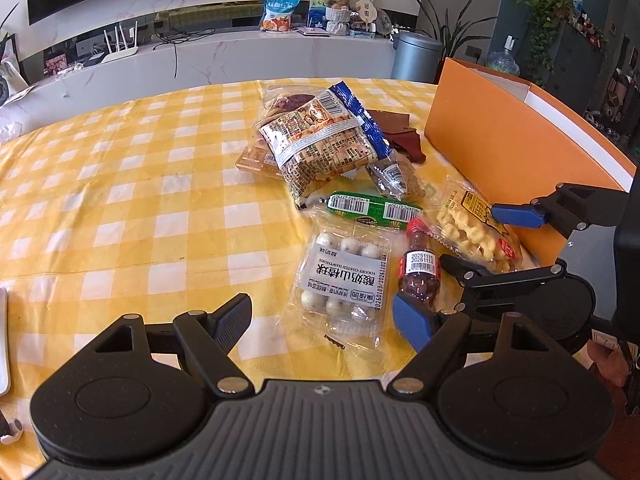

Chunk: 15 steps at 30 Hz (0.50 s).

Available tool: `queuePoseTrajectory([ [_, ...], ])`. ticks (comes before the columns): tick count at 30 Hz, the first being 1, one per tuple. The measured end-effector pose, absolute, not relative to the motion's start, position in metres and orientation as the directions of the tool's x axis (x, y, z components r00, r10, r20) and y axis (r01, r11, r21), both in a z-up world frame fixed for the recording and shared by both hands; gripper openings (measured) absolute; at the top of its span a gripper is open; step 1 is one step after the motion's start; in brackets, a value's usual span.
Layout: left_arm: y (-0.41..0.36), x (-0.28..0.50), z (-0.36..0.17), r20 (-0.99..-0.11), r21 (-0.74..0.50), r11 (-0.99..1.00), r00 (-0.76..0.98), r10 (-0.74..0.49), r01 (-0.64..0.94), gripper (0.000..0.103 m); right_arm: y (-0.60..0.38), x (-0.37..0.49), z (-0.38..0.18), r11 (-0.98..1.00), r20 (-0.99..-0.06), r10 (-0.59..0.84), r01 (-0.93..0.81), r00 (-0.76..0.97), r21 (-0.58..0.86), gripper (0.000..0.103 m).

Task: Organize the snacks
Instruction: 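Grasp the clear waffle bag with the red sticker with the right gripper, then grasp the blue-topped snack bag with the left gripper while the right gripper lifts the waffle bag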

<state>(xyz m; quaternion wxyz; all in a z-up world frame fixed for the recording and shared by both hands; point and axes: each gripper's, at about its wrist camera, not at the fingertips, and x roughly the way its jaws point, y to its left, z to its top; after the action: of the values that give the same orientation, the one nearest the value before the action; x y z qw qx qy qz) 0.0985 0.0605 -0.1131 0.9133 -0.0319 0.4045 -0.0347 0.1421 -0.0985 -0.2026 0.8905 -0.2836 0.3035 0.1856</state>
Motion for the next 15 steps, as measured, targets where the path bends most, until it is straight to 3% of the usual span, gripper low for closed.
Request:
queuePoseTrajectory([
  [7,0.06,0.104,-0.106,-0.723,-0.076,0.995,0.684,-0.097,0.061,0.094,-0.102,0.141,-0.199,0.756,-0.646,0.142,-0.504,0.75,-0.418,0.045],
  [15,0.048,0.125,-0.088,-0.687,0.07,0.985,0.724,-0.069,0.161,0.094,-0.115,0.141,-0.176,0.755,-0.637,0.16,-0.509,0.754,-0.413,0.027],
])
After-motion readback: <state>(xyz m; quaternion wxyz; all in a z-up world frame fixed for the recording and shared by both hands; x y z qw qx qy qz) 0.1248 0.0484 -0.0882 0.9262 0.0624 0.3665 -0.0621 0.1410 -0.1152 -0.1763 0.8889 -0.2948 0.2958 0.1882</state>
